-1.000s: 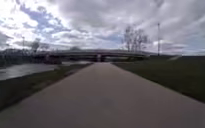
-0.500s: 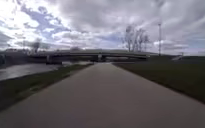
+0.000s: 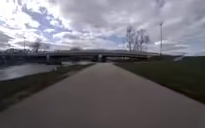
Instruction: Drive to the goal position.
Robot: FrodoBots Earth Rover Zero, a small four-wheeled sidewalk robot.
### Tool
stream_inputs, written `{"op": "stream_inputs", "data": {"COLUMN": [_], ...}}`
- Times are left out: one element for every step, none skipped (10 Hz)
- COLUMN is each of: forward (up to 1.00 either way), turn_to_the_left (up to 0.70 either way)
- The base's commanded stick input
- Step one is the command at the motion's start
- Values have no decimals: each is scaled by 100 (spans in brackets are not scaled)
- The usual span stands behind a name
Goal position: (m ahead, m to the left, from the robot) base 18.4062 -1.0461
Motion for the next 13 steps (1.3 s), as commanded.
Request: {"op": "stream_inputs", "data": {"forward": [97,97,97,96,96,96,96,96,96,96,96,96,96], "turn_to_the_left": [0,0,0,0,0,0,0,0,0,0,0,0,0]}}
